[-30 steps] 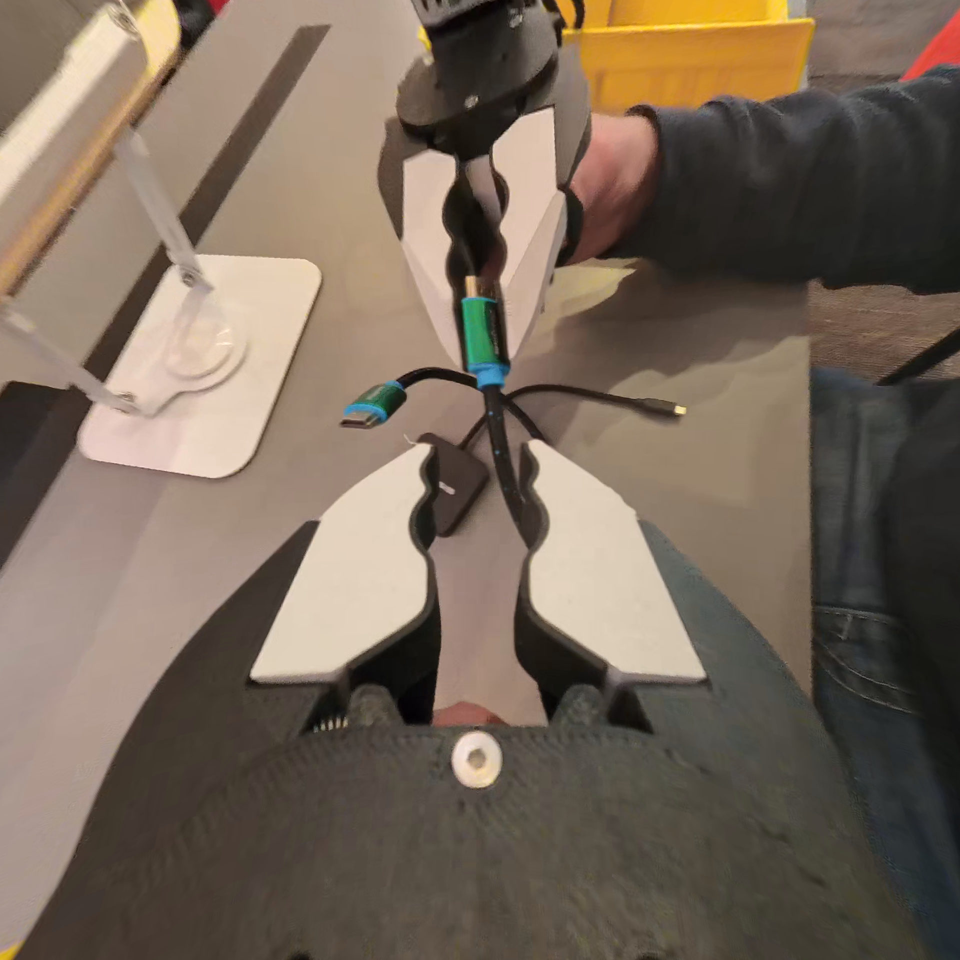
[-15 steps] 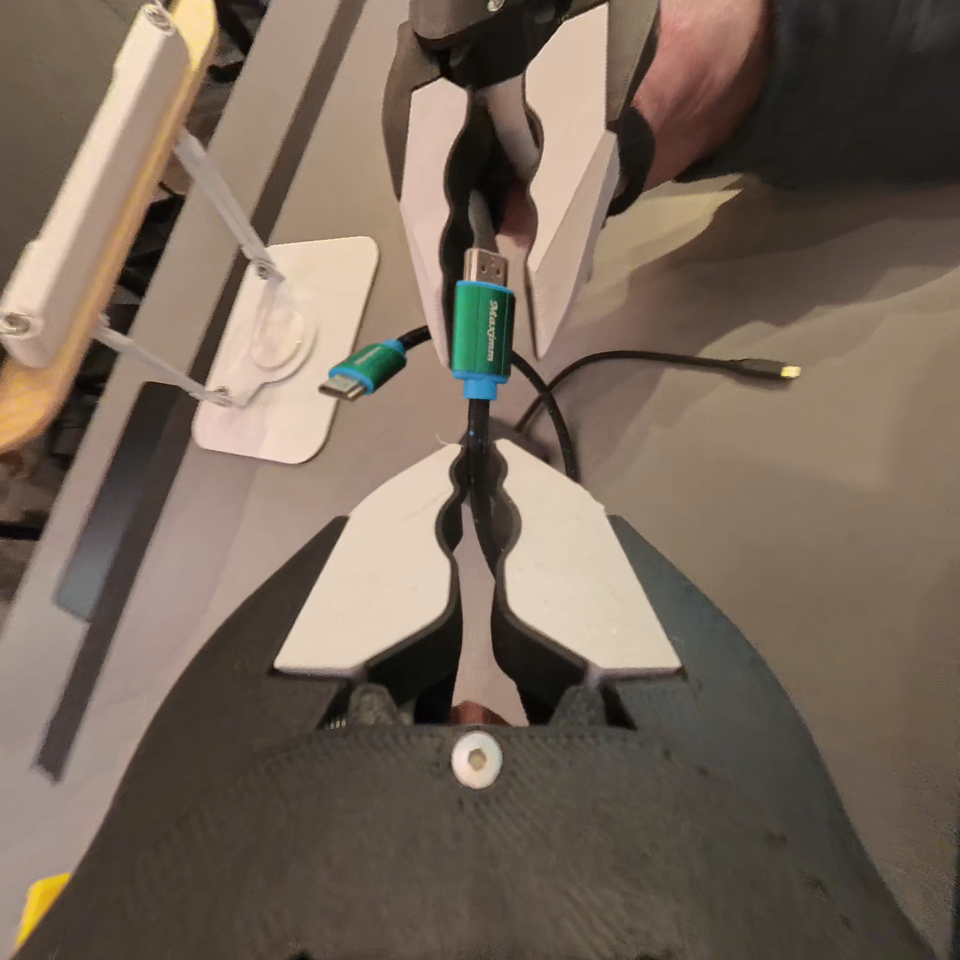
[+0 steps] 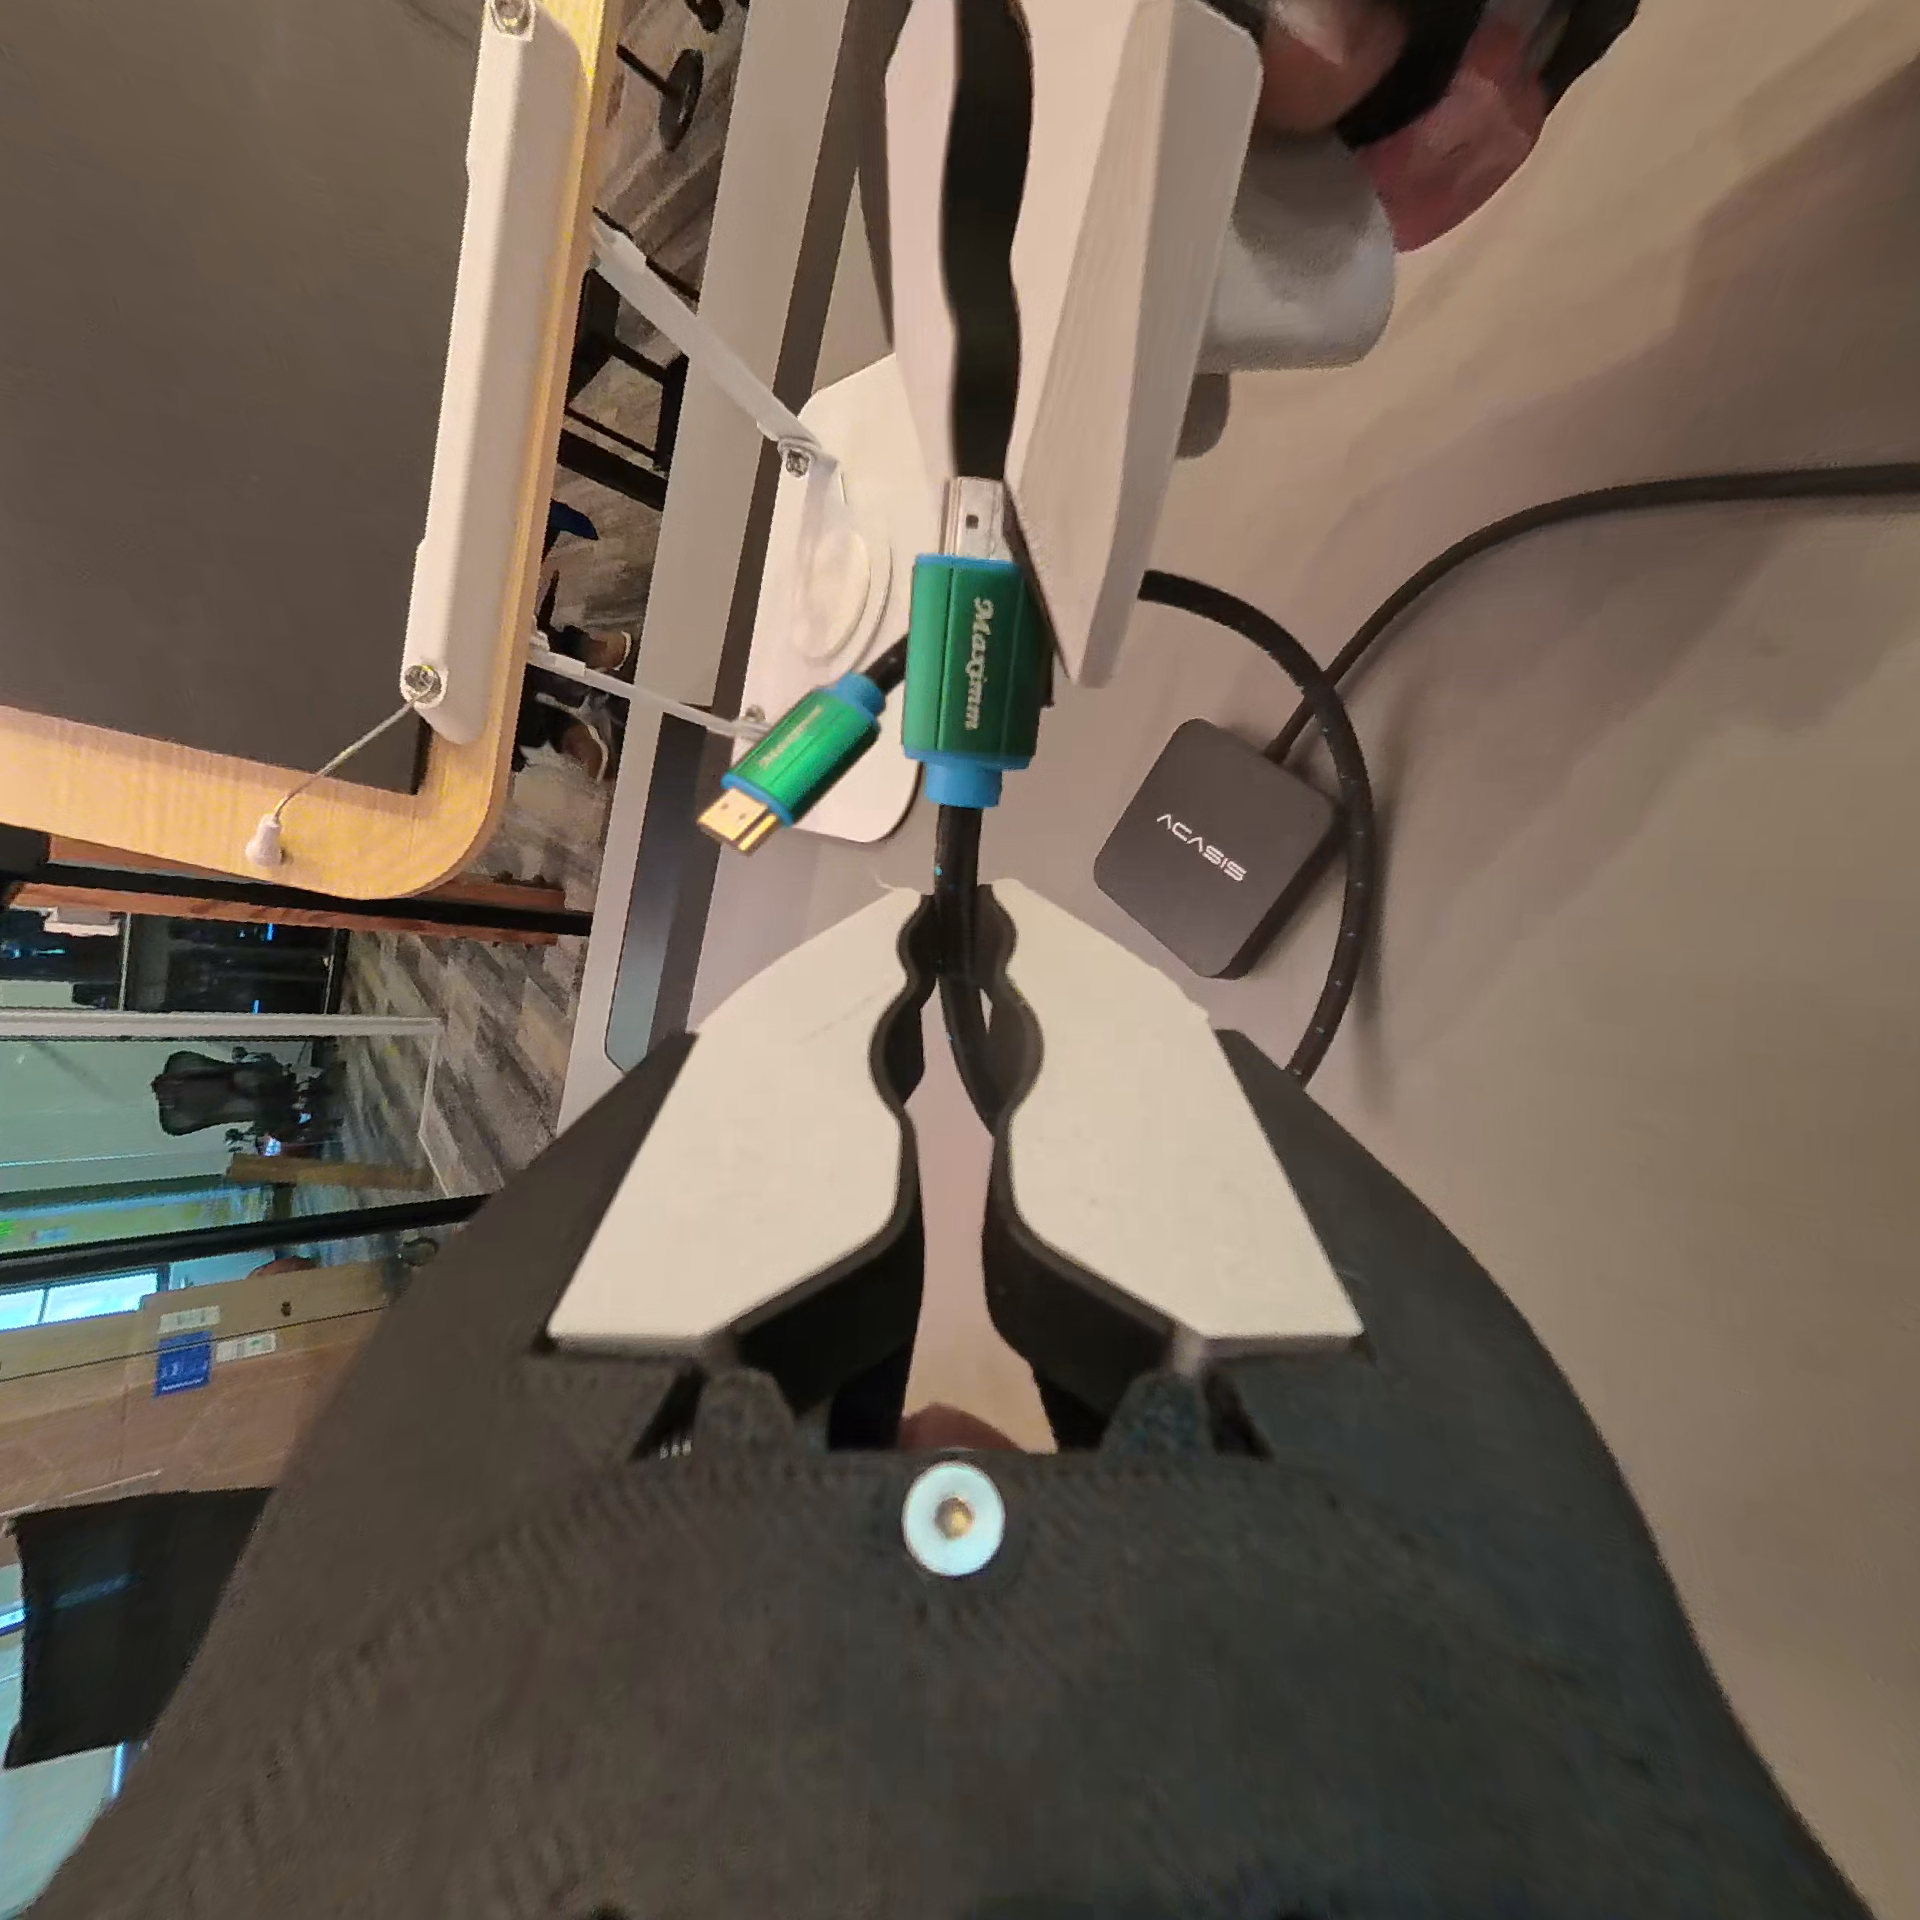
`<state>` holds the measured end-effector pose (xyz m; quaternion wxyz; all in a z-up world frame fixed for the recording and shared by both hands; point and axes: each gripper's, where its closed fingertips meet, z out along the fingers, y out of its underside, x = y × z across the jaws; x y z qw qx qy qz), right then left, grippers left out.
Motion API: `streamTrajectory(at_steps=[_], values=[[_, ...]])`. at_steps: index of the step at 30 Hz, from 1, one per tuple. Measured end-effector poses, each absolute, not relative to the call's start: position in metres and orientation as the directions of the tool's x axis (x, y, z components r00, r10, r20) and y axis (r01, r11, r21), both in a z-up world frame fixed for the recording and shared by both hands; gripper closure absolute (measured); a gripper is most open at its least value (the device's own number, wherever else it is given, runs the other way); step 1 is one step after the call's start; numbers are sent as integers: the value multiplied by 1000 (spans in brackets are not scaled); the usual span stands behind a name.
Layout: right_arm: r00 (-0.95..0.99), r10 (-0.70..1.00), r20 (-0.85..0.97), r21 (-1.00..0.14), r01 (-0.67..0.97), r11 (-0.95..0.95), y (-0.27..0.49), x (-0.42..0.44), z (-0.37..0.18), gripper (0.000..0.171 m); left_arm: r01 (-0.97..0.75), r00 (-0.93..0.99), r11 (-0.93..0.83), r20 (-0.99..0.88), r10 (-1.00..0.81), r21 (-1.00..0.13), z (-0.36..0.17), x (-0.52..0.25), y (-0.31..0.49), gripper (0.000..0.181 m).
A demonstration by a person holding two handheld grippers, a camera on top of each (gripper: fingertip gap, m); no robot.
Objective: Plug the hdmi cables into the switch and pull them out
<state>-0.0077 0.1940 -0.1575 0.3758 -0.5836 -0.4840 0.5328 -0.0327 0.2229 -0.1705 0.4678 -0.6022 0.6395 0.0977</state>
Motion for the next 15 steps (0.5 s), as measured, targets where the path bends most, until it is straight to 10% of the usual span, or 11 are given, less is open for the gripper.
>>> streamTrajectory(at_steps=[15], values=[[-83, 992, 95, -951, 286, 115, 172, -15, -168, 164, -679, 125, 74, -215, -969, -731, -176, -19, 183, 157]])
